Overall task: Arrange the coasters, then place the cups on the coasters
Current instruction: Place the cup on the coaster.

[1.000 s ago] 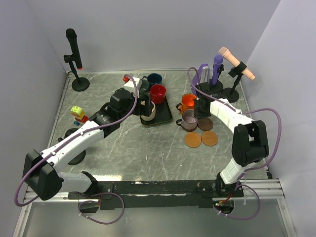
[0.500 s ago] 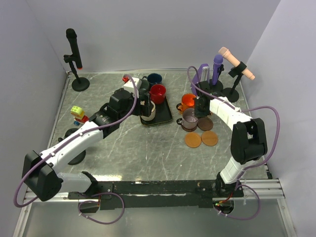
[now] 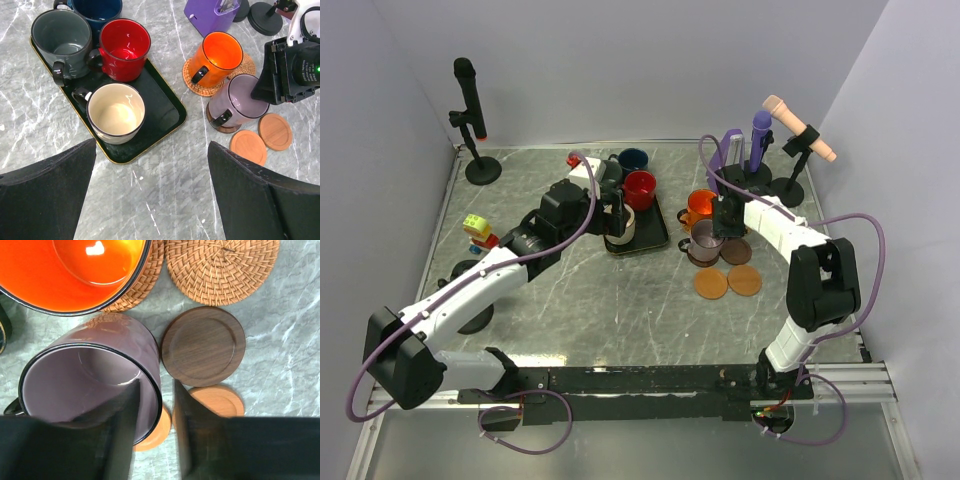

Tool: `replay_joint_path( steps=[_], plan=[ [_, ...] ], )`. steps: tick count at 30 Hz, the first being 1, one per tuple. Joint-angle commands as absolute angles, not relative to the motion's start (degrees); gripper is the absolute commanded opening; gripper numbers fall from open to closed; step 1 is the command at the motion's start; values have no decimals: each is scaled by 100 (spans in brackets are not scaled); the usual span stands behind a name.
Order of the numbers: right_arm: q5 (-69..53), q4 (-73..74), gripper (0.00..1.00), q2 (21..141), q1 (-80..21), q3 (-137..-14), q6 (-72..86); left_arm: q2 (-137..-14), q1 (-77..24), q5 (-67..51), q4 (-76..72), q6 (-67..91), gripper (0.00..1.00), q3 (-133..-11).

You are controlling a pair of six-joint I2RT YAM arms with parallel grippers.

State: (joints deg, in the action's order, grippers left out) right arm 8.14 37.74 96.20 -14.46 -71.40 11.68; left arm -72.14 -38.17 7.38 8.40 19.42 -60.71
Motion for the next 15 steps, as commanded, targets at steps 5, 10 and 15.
replay_joint_path(
  steps=[5, 10, 15],
  plan=[
    [1020, 3516, 59, 9229, -1415, -7146, 1195, -7049, -3797, 791, 677, 1925, 96, -6021],
    [993, 3384, 68, 8878, -1415, -7075, 1204, -7320, -3517, 589, 703, 1749, 97, -6125],
    [932, 3287, 70, 8482, -1415, -6970, 1230, -8067, -2998, 203, 1299, 2038, 97, -6687]
  ],
)
